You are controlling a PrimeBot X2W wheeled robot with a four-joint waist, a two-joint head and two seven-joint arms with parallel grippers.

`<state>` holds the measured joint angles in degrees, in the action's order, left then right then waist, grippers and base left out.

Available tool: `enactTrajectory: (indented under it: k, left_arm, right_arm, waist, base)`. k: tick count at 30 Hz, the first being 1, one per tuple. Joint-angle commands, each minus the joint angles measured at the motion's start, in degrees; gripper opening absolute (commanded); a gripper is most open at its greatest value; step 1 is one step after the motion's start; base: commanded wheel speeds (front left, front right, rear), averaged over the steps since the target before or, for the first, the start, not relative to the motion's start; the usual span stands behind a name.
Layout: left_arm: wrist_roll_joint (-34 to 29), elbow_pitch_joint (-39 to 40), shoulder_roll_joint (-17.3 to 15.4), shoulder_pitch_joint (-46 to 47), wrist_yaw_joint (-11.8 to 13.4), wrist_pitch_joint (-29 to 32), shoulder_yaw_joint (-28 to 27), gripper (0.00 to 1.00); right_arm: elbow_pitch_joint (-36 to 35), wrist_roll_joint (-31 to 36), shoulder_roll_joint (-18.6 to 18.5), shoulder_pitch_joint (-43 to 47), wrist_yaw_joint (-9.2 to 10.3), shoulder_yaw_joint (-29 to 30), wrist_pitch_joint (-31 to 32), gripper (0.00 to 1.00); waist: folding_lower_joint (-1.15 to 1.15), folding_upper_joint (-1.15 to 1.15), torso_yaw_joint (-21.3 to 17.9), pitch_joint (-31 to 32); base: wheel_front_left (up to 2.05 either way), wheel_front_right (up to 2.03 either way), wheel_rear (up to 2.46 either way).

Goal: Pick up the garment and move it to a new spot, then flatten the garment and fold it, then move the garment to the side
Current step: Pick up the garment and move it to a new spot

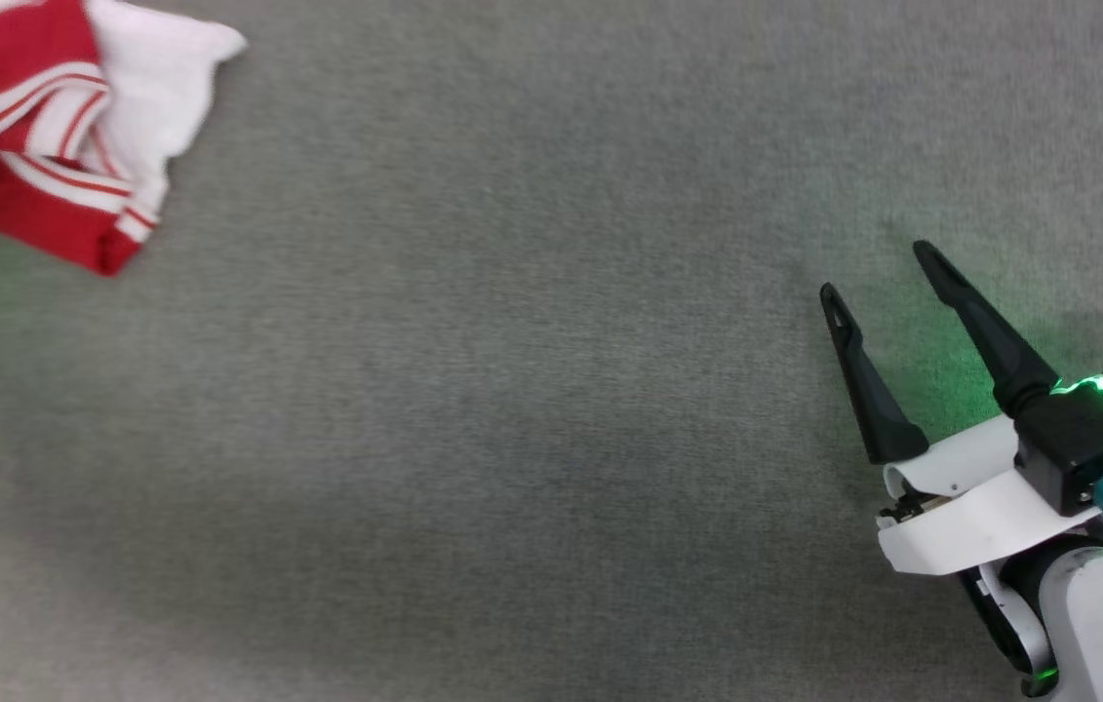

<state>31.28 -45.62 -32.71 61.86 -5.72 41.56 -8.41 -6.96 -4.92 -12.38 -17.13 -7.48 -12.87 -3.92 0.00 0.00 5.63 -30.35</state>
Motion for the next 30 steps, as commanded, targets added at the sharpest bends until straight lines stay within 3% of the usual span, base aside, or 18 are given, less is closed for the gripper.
enactTrajectory:
  k: [1,6,14,15,16,17,30]
  left_arm:
    - [0.5,-1.7,-0.4,1.5,0.5,1.7,0.1,1.00]
    - [0.4,-7.0,-1.0,4.2,2.3,5.8,0.7,1.00]
    - [-0.7,-15.2,2.0,4.3,5.1,9.9,3.3,1.00]
    - [-0.5,-15.8,2.4,4.4,5.0,9.5,3.3,0.77]
    - [-0.1,-16.0,2.8,4.7,4.7,8.4,3.0,0.30]
    - [0.3,-15.9,3.0,4.8,4.6,6.9,2.6,0.00]
    - [-1.0,-13.3,0.6,9.3,1.0,-7.1,3.6,0.00]
  right_arm:
    - [-0.9,0.2,-0.2,-0.7,-0.02,0.4,0.2,1.00]
    - [-2.8,0.2,-0.3,-0.6,-0.02,0.9,0.5,1.00]
    - [-4.1,0.6,-0.1,-0.7,-0.02,1.8,1.5,1.00]
    - [-4.3,0.7,0.0,-0.8,-0.02,1.8,1.6,1.00]
    - [-4.4,0.7,0.1,-0.8,-0.02,1.8,1.7,1.00]
    - [-4.4,0.7,0.1,-0.9,-0.02,1.8,1.7,1.00]
    - [0.2,-0.7,1.2,1.4,-0.02,0.7,-0.1,1.00]
  waist:
    - [0.00,0.00,-4.2,-5.3]
    - [0.00,0.00,-5.1,-7.1]
    - [0.00,0.00,-4.8,-8.1]
    - [0.00,0.00,-4.7,-8.1]
    - [0.00,0.00,-4.6,-8.0]
    - [0.00,0.00,-4.4,-7.8]
    - [0.00,0.00,-1.7,3.2]
  base:
    - [0.00,0.00,0.00]
    - [0.00,0.00,0.00]
    - [0.00,0.00,0.00]
    - [0.00,0.00,0.00]
    - [0.00,0.00,0.00]
    - [0.00,0.00,0.00]
    - [0.00,0.00,0.00]
